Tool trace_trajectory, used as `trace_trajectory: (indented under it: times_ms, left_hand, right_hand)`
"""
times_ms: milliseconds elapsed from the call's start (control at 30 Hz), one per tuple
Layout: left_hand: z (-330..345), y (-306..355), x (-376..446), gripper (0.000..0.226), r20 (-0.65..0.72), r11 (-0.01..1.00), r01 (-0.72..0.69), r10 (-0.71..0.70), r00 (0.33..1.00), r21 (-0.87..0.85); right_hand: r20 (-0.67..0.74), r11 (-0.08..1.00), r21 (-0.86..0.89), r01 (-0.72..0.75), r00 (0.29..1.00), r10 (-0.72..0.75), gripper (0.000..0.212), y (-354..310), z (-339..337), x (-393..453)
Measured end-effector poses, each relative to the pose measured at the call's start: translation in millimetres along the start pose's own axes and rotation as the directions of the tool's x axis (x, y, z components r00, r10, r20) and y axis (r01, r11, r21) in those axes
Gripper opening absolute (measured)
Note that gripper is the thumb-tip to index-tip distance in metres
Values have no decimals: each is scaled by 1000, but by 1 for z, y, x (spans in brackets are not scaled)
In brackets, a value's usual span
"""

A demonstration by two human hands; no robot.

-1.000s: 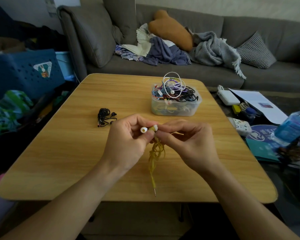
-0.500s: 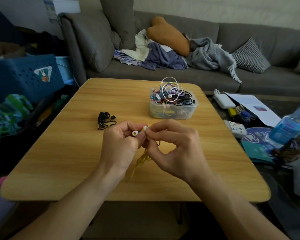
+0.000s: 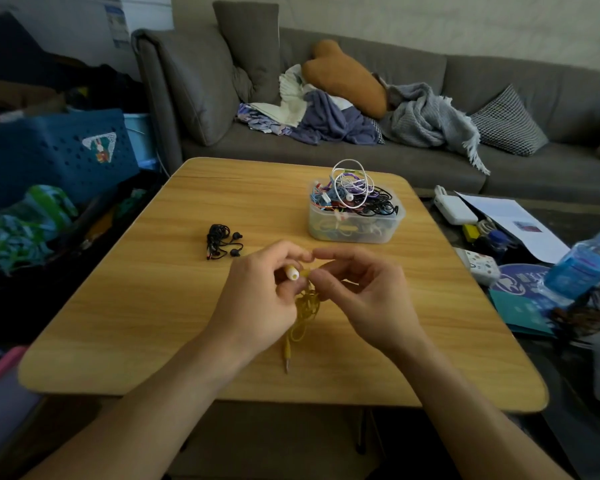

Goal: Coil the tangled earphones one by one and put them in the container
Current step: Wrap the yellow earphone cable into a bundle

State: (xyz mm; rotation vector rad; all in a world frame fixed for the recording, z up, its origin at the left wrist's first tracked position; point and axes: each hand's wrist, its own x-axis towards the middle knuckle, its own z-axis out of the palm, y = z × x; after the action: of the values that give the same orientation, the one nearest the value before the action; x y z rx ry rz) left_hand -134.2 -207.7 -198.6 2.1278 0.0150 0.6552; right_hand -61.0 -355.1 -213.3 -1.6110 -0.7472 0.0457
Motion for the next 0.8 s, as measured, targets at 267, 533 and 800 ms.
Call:
trace_trajectory:
  times_ms: [267, 533, 800]
  left_hand:
    - [2, -8, 5, 29, 75, 998, 59, -59, 995, 5]
    - [1, -8, 7, 23, 153, 946, 229, -197, 968, -229]
    - [0, -11, 7, 18, 180, 897, 271, -219, 959, -349]
  right_hand:
    - [101, 999, -54, -5, 995, 10, 10, 8, -11, 4]
    - [160, 988, 155, -1, 987, -24, 8, 12, -9, 3]
    - [175, 955, 269, -125, 981, 79, 25, 11, -9, 2]
